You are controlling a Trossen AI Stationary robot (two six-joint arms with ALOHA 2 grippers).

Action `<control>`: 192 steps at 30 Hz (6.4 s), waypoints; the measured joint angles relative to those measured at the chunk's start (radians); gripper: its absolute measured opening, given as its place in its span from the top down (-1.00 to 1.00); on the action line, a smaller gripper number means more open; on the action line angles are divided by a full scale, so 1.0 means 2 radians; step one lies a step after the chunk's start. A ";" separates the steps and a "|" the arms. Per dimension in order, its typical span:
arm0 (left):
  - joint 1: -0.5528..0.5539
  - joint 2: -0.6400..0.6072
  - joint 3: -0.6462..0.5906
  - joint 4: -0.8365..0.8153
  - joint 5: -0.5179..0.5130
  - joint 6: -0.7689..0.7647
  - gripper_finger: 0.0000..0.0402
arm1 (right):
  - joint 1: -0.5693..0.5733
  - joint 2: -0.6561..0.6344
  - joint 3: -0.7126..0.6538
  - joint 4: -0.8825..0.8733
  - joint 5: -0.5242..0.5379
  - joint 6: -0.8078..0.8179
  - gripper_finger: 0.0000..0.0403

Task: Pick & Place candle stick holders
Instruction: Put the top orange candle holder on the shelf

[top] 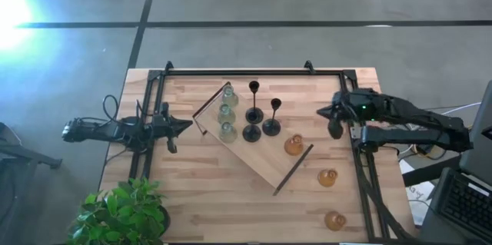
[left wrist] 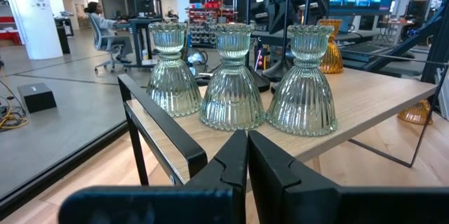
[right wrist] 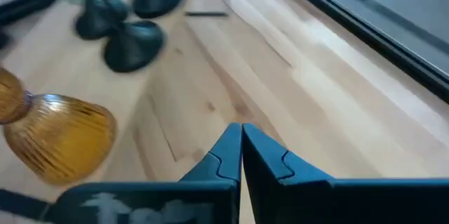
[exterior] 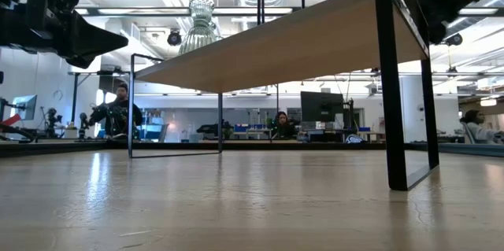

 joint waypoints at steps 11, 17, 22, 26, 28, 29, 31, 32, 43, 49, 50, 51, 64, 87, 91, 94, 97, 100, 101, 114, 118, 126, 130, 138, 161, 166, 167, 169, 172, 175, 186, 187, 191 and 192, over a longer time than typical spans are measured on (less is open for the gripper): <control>0.000 0.000 0.000 0.000 0.000 0.000 0.91 | 0.103 0.001 0.048 -0.102 0.078 0.170 0.96; 0.000 0.000 0.000 0.000 0.000 0.000 0.91 | 0.175 0.035 0.049 -0.142 0.129 0.277 0.96; 0.000 0.000 0.000 0.000 0.000 0.000 0.91 | 0.225 0.059 0.072 -0.164 0.207 0.358 0.96; 0.000 0.000 0.000 0.000 0.000 0.000 0.92 | 0.258 0.081 0.089 -0.229 0.216 0.452 0.96; 0.000 0.000 0.000 0.000 0.000 0.000 0.91 | 0.274 0.095 0.095 -0.261 0.202 0.492 0.96; 0.000 0.000 0.000 0.000 0.000 0.000 0.91 | 0.282 0.102 0.097 -0.271 0.190 0.506 0.96; 0.000 0.000 0.000 0.000 0.000 0.000 0.91 | 0.298 0.117 0.103 -0.278 0.165 0.526 0.96; 0.000 0.000 0.000 0.000 0.000 0.000 0.91 | 0.307 0.125 0.107 -0.279 0.151 0.532 0.96; 0.000 0.000 0.000 0.000 0.000 0.000 0.92 | 0.443 0.203 0.174 -0.364 0.024 0.692 0.96; 0.000 0.000 0.000 0.000 0.000 0.000 0.91 | 0.554 0.246 0.199 -0.362 0.029 0.812 0.96; 0.000 0.000 0.000 0.000 0.000 0.000 0.91 | 0.572 0.255 0.201 -0.358 0.035 0.829 0.96; 0.000 0.000 0.000 0.000 0.000 0.000 0.91 | 0.588 0.265 0.203 -0.353 0.042 0.843 0.96; 0.000 0.000 0.000 0.000 0.000 0.000 0.92 | 0.707 0.369 0.200 -0.330 0.084 0.875 0.96; 0.000 0.000 0.000 0.000 0.000 0.000 0.92 | 0.734 0.493 0.133 -0.206 0.185 0.885 0.80; 0.000 0.000 0.000 0.000 0.000 0.000 0.91 | 0.742 0.472 0.103 -0.180 0.213 0.876 0.51; 0.000 0.000 0.000 0.000 0.000 0.000 0.91 | 0.753 0.466 0.077 -0.157 0.221 0.867 0.30; 0.000 0.000 0.000 0.000 0.000 0.000 0.92 | 0.768 0.461 0.048 -0.127 0.235 0.867 0.12; 0.000 0.000 0.000 0.000 0.000 0.000 0.92 | 0.779 0.456 0.022 -0.095 0.252 0.863 -0.01; 0.000 0.000 0.000 0.000 0.000 0.000 0.91 | 0.782 0.456 0.012 -0.085 0.258 0.859 -0.05; 0.000 0.000 0.000 0.002 0.000 0.000 0.91 | 0.791 0.410 -0.051 -0.055 0.287 0.850 -0.36; 0.000 0.001 0.000 0.002 0.000 0.000 0.92 | 0.791 0.392 -0.062 -0.047 0.301 0.840 -0.43; 0.000 0.003 0.000 0.007 0.000 0.000 0.91 | 0.791 0.379 -0.067 -0.040 0.357 0.837 -0.46; 0.000 0.005 -0.001 0.013 0.000 0.000 0.92 | 0.791 0.381 -0.068 -0.037 0.358 0.828 -0.40; 0.000 0.005 -0.001 0.014 0.000 0.000 0.91 | 0.791 0.389 -0.072 -0.028 0.376 0.827 -0.21; 0.000 0.005 -0.001 0.015 0.000 0.000 0.92 | 0.791 0.387 -0.087 -0.029 0.407 0.828 0.44; 0.000 0.005 -0.001 0.015 0.000 0.000 0.91 | 0.791 0.377 -0.070 -0.058 0.418 0.827 0.44; 0.000 0.005 -0.001 0.015 0.000 0.000 0.91 | 0.791 0.375 -0.065 -0.071 0.417 0.827 0.44; 0.000 0.005 -0.001 0.015 0.000 0.000 0.91 | 0.791 0.363 -0.053 -0.107 0.419 0.828 0.44; 0.000 0.005 -0.001 0.015 0.000 0.000 0.92 | 0.796 0.342 -0.025 -0.153 0.416 0.824 0.44; 0.000 0.005 -0.001 0.015 0.000 0.000 0.91 | 0.799 0.312 0.011 -0.212 0.418 0.800 0.44; 0.000 0.006 -0.001 0.015 0.000 0.000 0.91 | 0.780 0.231 0.173 -0.267 0.447 0.598 0.44; 0.000 0.006 -0.001 0.015 0.000 0.000 0.91 | 0.775 0.230 0.188 -0.267 0.455 0.580 0.44; 0.000 0.007 -0.001 0.015 0.000 0.000 0.91 | 0.756 0.241 0.255 -0.255 0.483 0.465 0.44; 0.000 0.007 -0.001 0.015 0.000 0.000 0.92 | 0.749 0.246 0.271 -0.246 0.484 0.426 0.44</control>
